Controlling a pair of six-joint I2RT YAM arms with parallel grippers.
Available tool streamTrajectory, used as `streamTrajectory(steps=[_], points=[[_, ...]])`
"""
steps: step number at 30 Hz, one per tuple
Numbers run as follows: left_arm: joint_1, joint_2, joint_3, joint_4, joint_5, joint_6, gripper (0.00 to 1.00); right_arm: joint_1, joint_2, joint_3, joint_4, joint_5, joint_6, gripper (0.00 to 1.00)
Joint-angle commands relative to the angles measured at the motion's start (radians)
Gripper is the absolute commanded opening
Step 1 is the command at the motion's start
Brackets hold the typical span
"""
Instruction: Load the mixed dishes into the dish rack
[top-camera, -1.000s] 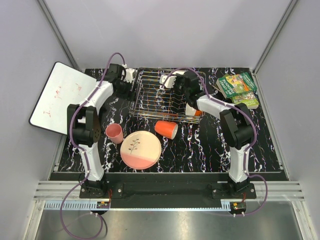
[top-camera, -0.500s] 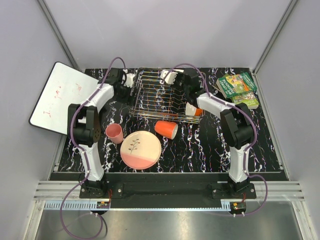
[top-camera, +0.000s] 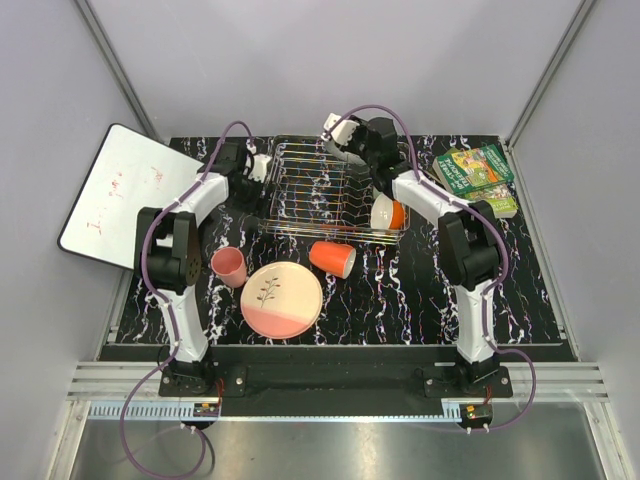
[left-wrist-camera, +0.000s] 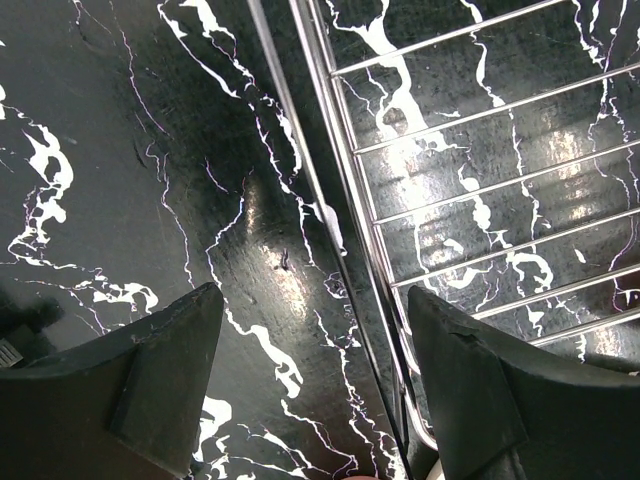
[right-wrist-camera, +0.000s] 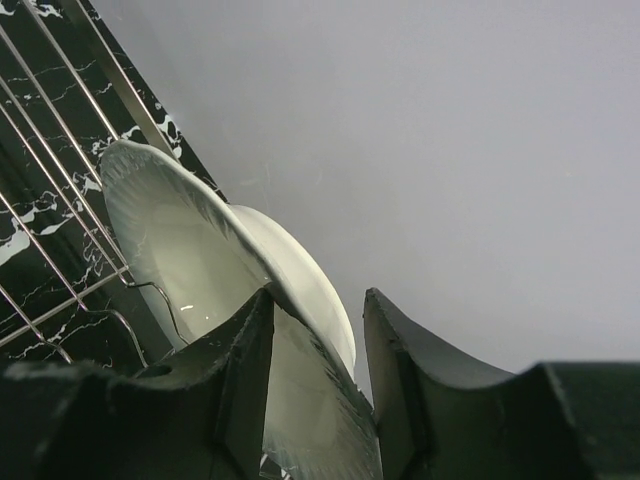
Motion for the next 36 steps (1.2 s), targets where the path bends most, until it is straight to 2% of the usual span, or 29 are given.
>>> streamTrajectory(steps=[1, 15, 19, 20, 23, 25, 36], points=[[0.001, -0.034, -0.025, 0.004, -0.029, 0.030, 0.78, -0.013, 0.025, 0.094, 0.117, 0.046, 0.074, 0.46], [0.009, -0.043, -0.042, 0.007, -0.023, 0.041, 0.76, -0.019, 0.105, 0.328, -0.023, 0.100, 0.245, 0.41], [0.009, -0.050, -0.075, 0.013, -0.011, 0.070, 0.72, -0.019, 0.113, 0.353, -0.041, 0.109, 0.278, 0.43], [0.007, -0.054, -0.083, 0.017, -0.010, 0.081, 0.65, -0.019, 0.118, 0.356, -0.043, 0.114, 0.281, 0.44], [0.001, -0.068, -0.124, 0.026, -0.022, 0.136, 0.54, -0.018, 0.128, 0.373, -0.046, 0.117, 0.282, 0.46], [-0.007, -0.083, -0.157, 0.032, -0.034, 0.188, 0.50, -0.018, 0.137, 0.385, -0.037, 0.125, 0.287, 0.47], [-0.025, -0.126, -0.253, 0.086, -0.109, 0.320, 0.49, -0.021, 0.179, 0.456, -0.029, 0.135, 0.328, 0.48]])
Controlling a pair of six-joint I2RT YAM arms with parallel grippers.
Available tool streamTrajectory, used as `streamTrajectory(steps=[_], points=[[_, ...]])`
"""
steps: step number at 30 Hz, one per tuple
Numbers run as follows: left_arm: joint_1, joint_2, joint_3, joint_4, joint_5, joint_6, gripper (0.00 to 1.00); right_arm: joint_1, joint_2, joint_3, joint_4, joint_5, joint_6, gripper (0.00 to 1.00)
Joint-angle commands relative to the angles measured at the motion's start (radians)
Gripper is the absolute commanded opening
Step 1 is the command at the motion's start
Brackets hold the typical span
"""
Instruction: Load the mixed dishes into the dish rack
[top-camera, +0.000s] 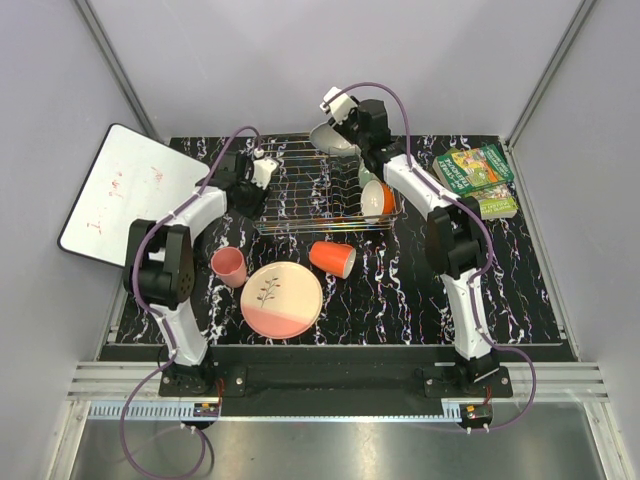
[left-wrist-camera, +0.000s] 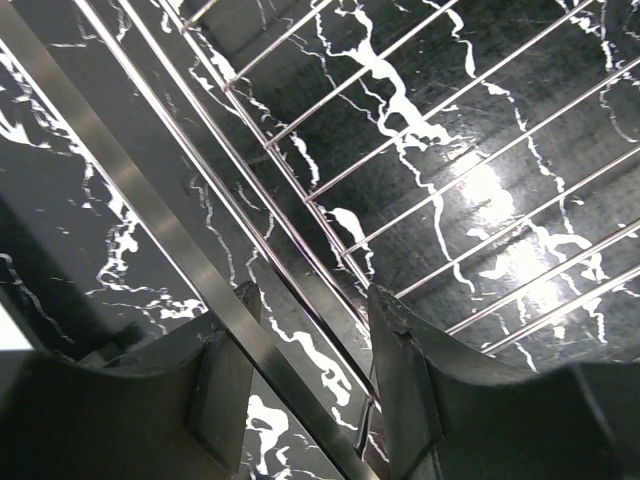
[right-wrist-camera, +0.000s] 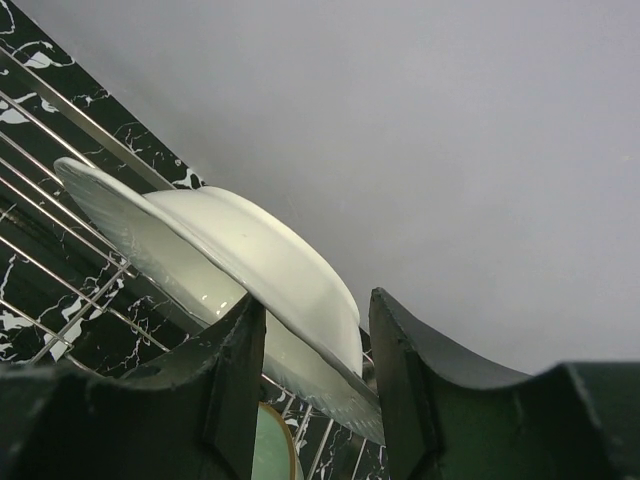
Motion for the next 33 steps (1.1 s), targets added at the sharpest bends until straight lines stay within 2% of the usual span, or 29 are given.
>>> streamTrajectory(steps=[1, 13, 17, 23, 27, 31, 33], points=[[-0.002, 0.005, -0.066, -0.115, -0.073, 0.130, 0.49, -0.021, -0.003, 0.086, 0.174, 0.102, 0.051, 0.49], [-0.057, -0.030, -0.123, -0.074, -0.109, 0.249, 0.48, -0.033, 0.020, 0.138, 0.194, 0.120, 0.091, 0.49], [-0.073, -0.041, -0.129, -0.069, -0.113, 0.257, 0.48, -0.044, 0.046, 0.183, 0.171, 0.097, 0.125, 0.49], [-0.088, -0.051, -0.144, -0.065, -0.116, 0.269, 0.48, -0.045, 0.051, 0.166, 0.149, 0.103, 0.174, 0.49], [-0.096, -0.053, -0.135, -0.066, -0.106, 0.274, 0.47, -0.039, -0.015, 0.062, 0.160, 0.114, 0.182, 0.49], [-0.122, -0.039, -0.124, -0.068, -0.106, 0.282, 0.47, -0.030, -0.159, -0.186, 0.261, 0.105, 0.169, 0.49], [-0.133, -0.033, -0.117, -0.068, -0.104, 0.283, 0.47, -0.030, -0.195, -0.242, 0.275, 0.102, 0.186, 0.49]])
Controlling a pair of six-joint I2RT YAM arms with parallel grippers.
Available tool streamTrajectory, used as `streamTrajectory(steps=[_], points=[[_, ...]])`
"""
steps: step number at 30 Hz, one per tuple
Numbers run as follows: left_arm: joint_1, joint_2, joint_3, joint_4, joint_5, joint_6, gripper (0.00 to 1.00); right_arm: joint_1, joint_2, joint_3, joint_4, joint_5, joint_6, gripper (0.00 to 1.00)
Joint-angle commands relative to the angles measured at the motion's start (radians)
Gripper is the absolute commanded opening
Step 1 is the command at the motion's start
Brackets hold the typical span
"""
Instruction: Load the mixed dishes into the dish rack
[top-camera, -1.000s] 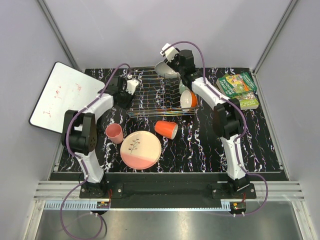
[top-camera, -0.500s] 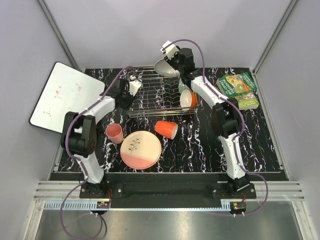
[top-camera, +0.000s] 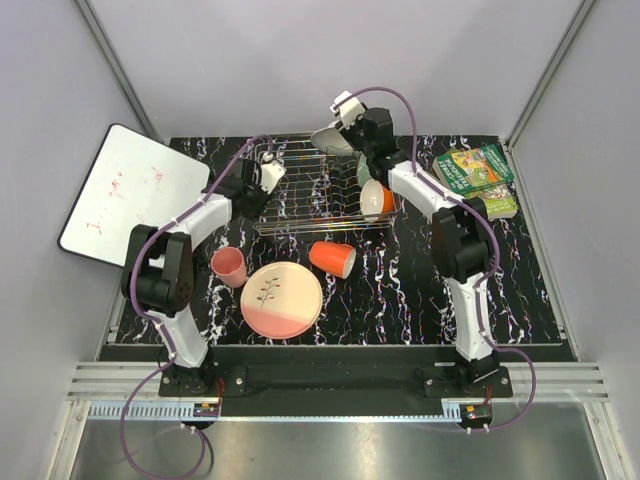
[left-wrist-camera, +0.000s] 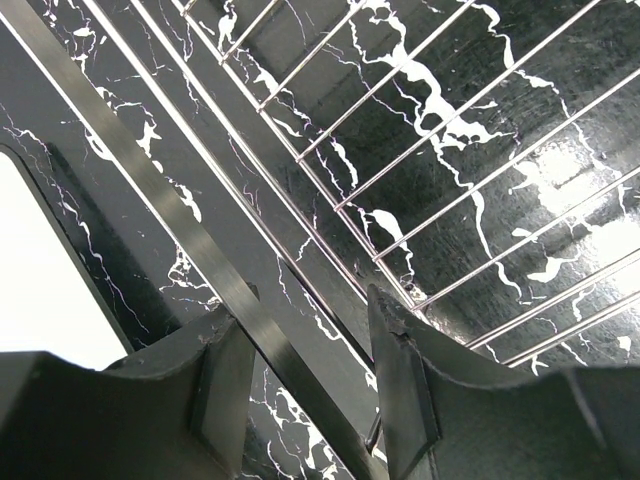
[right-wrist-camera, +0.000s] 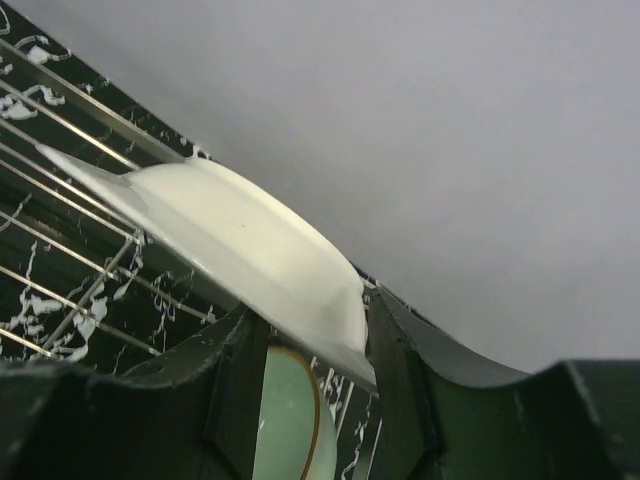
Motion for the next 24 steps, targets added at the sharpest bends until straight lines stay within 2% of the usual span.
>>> streamTrajectory(steps=[1, 13, 14, 18, 21, 24], points=[[-0.076, 0.027, -0.033, -0.170, 0.042, 0.170, 0.47, -0.020, -0.161, -0.146, 0.200, 0.072, 0.073, 0.49], [-0.159, 0.054, 0.026, -0.184, 0.048, 0.188, 0.47, 0.028, -0.291, -0.388, 0.232, 0.074, 0.082, 0.51], [-0.162, 0.057, 0.033, -0.192, 0.042, 0.182, 0.47, 0.029, -0.300, -0.399, 0.231, 0.071, 0.085, 0.61], [-0.162, 0.066, 0.061, -0.207, 0.040, 0.156, 0.49, 0.032, -0.353, -0.457, 0.194, 0.066, 0.091, 0.79], [-0.156, 0.068, 0.061, -0.210, 0.025, 0.141, 0.50, 0.032, -0.399, -0.502, 0.189, 0.077, 0.101, 1.00], [-0.148, 0.065, 0.064, -0.216, 0.011, 0.132, 0.51, 0.034, -0.448, -0.542, 0.180, 0.080, 0.119, 1.00]])
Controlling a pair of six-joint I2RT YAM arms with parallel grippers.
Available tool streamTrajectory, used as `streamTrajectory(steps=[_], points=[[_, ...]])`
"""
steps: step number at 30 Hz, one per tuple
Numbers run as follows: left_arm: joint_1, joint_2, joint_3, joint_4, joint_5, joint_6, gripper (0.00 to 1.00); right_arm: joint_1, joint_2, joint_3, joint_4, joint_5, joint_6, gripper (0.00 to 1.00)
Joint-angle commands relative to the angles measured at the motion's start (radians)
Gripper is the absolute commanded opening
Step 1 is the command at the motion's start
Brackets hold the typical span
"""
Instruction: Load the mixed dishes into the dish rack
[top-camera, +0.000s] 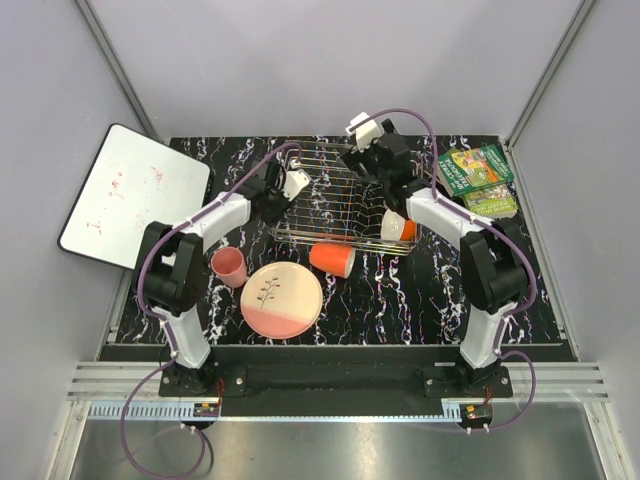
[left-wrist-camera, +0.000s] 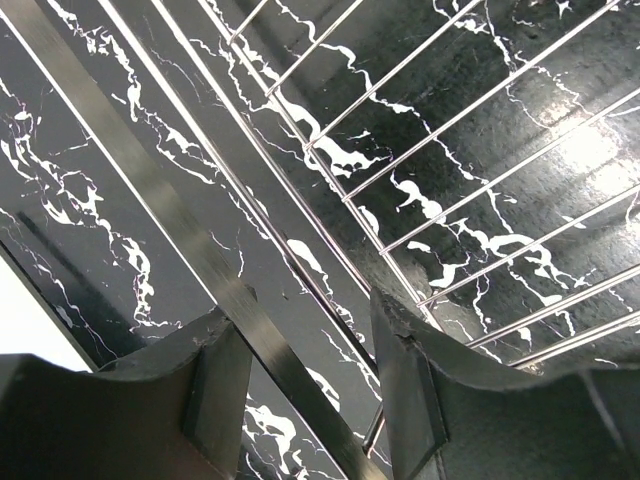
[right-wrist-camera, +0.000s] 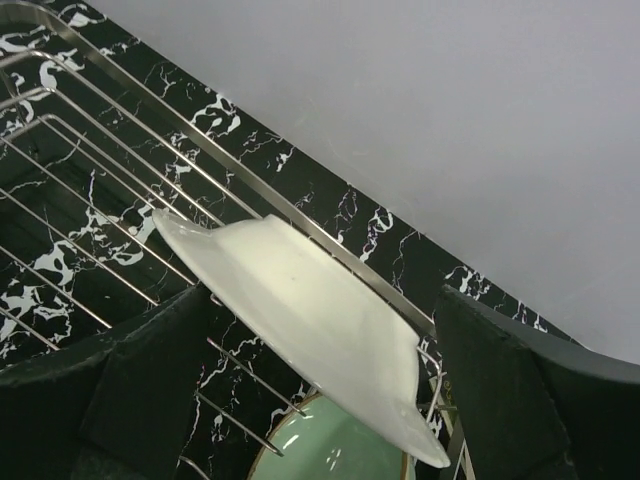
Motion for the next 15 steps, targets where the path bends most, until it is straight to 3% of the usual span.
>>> streamTrajectory(steps=[1, 8, 14, 15], points=[[-0.016, 0.032, -0.001, -0.127, 0.038, 0.092, 0.51, 0.005, -0.141, -0.044, 0.029, 0.021, 0.044, 1.00], [0.019, 0.020, 0.094, -0.179, 0.032, 0.017, 0.58, 0.031, -0.325, -0.066, -0.161, -0.033, 0.236, 1.00], [0.040, 0.014, 0.206, -0.205, 0.028, -0.044, 0.79, 0.037, -0.481, -0.125, -0.334, -0.034, 0.488, 1.00], [0.042, 0.010, 0.220, -0.205, 0.028, -0.051, 0.88, 0.041, -0.515, -0.136, -0.354, -0.040, 0.519, 1.00]])
